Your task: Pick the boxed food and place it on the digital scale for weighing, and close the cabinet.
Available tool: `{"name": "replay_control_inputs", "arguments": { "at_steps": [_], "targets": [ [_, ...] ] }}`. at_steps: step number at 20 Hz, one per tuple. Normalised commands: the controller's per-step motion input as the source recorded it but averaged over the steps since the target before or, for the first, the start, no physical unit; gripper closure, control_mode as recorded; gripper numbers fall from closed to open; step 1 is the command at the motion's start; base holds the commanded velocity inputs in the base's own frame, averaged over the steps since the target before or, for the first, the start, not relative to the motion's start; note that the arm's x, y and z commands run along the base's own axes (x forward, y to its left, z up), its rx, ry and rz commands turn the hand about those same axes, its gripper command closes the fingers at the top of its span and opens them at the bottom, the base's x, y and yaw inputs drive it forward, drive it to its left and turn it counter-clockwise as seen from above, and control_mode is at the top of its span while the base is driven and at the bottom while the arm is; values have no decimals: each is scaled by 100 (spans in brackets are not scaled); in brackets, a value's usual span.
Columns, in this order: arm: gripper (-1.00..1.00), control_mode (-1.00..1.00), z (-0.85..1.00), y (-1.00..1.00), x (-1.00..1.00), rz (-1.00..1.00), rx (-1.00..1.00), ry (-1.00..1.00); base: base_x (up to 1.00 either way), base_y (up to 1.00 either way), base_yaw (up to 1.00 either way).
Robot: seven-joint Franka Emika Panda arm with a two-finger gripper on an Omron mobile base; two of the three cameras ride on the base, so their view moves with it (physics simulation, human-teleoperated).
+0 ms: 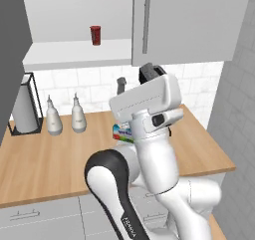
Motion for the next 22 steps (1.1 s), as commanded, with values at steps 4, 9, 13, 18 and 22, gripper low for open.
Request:
{"name": "replay_control_inputs", "arguments": {
  "at_steps": [4,9,13,18,22],
  "targets": [
    [-100,-100,-55,100,-62,15,-17,-14,0,0,0],
    [-100,-100,-22,48,-88,10,-11,-24,0,0,0],
    [-100,-100,-4,55,-64,2,-5,-29,0,0,0],
    [-100,-100,0,97,-3,-7,-5,-5,0,0,0],
    [-100,-100,-10,94,0,-10,0,10,0,0,0]
  ]
}}
